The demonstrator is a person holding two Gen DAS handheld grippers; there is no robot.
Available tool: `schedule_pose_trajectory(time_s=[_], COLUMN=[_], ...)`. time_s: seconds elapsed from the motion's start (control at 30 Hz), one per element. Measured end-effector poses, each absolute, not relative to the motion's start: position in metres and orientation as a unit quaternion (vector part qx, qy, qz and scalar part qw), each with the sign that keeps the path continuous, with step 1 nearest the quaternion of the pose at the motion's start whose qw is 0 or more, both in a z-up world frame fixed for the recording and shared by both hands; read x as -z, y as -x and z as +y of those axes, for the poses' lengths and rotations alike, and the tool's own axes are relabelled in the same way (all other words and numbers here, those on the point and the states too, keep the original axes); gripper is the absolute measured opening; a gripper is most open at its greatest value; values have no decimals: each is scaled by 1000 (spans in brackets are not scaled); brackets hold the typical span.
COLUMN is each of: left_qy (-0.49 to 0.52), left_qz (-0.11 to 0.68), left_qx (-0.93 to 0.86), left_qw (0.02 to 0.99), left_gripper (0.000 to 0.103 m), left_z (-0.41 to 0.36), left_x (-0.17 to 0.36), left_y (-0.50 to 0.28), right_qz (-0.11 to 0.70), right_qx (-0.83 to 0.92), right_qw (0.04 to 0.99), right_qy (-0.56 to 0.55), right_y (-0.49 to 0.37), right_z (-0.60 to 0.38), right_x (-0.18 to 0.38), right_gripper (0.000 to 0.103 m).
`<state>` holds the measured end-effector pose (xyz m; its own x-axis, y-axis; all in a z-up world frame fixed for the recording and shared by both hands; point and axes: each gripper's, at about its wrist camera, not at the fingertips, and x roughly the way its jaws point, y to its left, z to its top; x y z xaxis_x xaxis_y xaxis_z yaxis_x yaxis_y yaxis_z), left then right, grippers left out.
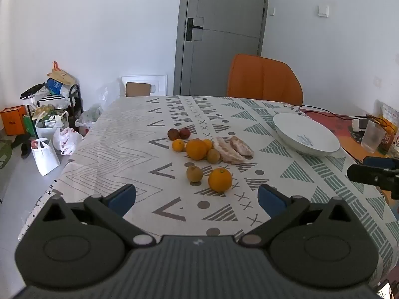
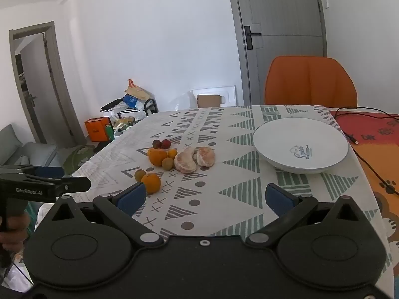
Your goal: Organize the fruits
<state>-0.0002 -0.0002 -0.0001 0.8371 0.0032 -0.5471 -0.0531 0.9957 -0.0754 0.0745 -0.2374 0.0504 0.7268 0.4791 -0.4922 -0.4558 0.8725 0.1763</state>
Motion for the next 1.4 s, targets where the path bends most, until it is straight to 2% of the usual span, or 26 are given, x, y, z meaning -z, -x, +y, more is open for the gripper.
schedule_pose_trajectory(time_s=[1.4], left_qy=[52], left_qz=[288], left_qx=[-13], left_qw=[956], left_gripper=[103], left_z=[1], left_x=[2], left_y=[-2], right_qz=[280], right_qx=[-257], right_qw=[925], right_qy=[-8], right_y=[-74], right_z=[-229], right_x=[-48], right_gripper=[103])
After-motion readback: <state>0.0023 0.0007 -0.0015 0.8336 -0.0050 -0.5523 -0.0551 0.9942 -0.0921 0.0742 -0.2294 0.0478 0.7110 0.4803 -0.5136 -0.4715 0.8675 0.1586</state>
